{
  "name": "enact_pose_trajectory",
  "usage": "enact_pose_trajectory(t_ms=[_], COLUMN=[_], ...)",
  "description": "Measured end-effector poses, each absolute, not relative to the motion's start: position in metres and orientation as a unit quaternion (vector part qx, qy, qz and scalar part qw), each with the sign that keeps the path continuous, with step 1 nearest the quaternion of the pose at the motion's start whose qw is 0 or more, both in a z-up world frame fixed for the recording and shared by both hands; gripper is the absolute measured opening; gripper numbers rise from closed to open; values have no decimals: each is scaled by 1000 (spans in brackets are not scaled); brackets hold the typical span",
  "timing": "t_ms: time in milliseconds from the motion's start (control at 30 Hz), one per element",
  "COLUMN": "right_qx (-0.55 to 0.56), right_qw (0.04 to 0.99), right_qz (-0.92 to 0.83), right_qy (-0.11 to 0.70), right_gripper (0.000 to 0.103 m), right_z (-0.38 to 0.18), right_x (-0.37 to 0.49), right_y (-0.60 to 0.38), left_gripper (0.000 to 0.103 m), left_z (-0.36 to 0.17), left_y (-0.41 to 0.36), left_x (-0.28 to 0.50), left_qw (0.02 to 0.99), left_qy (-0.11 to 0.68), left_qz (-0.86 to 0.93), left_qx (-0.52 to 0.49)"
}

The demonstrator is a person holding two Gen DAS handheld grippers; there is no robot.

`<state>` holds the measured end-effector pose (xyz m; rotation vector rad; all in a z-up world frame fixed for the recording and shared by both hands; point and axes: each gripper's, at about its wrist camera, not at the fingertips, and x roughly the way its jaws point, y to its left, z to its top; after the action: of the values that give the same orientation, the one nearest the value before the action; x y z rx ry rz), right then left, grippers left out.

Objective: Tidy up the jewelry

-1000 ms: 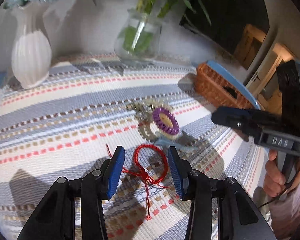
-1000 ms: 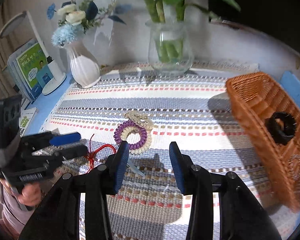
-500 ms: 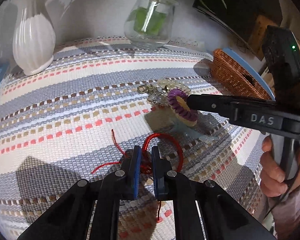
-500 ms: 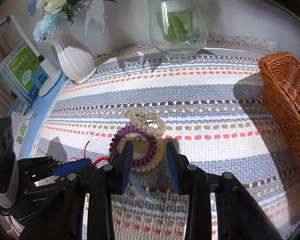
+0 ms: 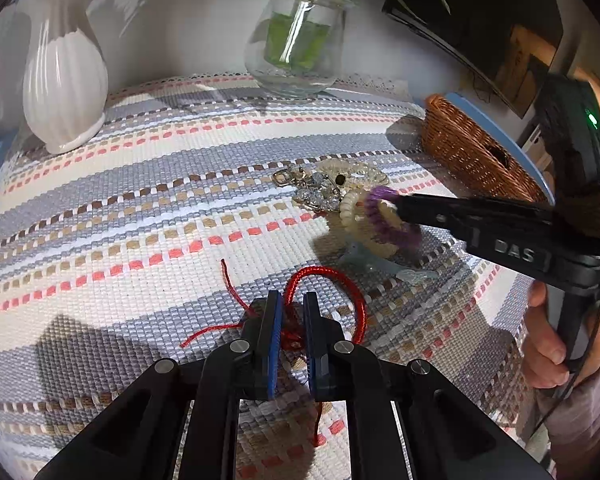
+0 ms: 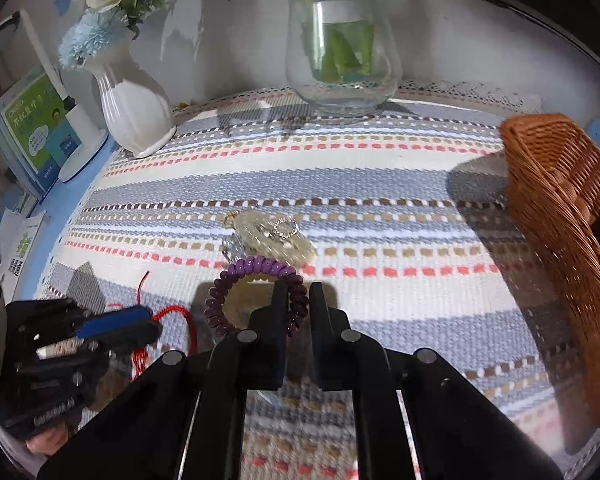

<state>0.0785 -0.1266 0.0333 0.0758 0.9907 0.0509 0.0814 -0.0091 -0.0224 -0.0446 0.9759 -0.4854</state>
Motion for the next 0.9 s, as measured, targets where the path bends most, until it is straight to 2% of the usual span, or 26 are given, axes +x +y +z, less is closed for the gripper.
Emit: enact_pose_trajectory(t_ms=[400, 767, 833, 900], right_qx=[12, -38, -52, -56], right_qw=[872, 873, 873, 874], right_qz=[-30, -44, -48, -50], right_qy=[488, 485, 482, 481], right_gripper=[12, 14, 14, 13], right_z=[32, 26, 25, 25], right_x=[39, 35, 35, 34], right_y=[-170, -160, -156, -155], left_gripper=[11, 12, 11, 6], left_z=[-22, -22, -21, -21], left_y=[-9, -19, -21, -24], left_x=[80, 78, 76, 75], left_qw=[856, 863, 867, 871], left_qy=[463, 454, 449, 444], left_qz=[-230, -220, -217, -207], left_qx=[-18, 10, 19, 34])
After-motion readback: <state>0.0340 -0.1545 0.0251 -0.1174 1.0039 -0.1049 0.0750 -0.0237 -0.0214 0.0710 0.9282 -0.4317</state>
